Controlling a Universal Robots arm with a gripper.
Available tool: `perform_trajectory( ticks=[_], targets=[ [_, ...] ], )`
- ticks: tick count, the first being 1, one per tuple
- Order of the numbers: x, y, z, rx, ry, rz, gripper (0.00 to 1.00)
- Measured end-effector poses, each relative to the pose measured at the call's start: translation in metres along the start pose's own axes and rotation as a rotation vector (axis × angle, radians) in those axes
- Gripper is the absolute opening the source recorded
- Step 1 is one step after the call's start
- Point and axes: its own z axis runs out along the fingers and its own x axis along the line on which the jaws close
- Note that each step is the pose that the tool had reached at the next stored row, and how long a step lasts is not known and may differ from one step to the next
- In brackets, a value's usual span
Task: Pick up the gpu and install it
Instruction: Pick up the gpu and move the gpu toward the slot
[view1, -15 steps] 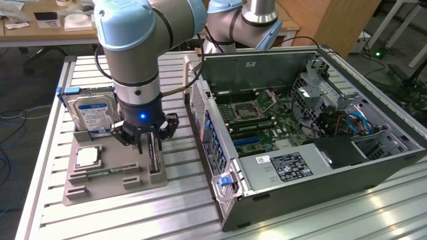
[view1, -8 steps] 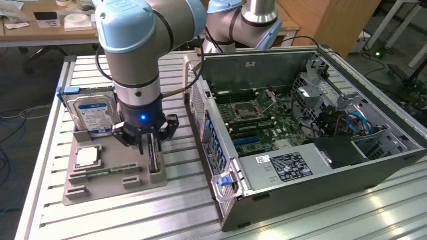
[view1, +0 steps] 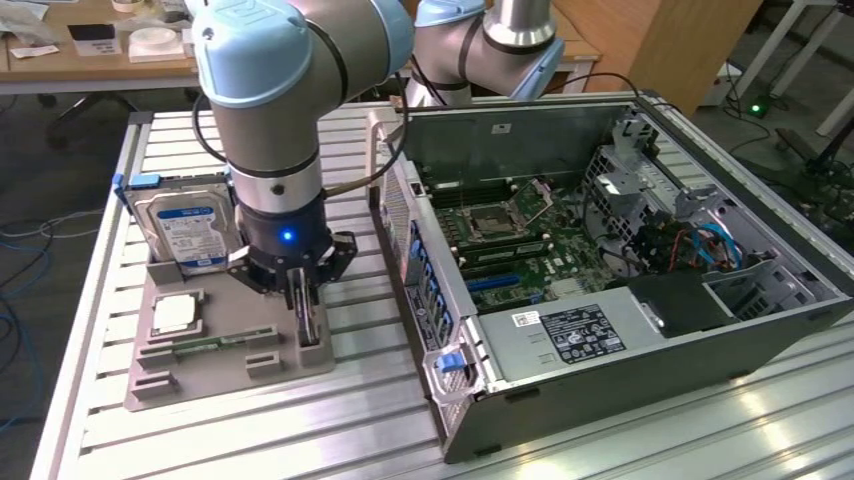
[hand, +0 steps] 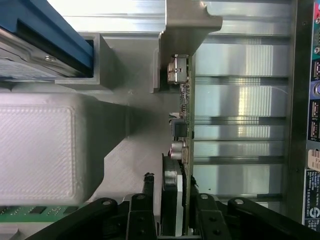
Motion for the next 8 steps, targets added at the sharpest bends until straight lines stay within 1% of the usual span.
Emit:
perform_trajectory(
  ticks=[8],
  targets=[
    [-0.0019,0.0,0.0007,0.0013,0.0,0.0,0.36]
  ],
)
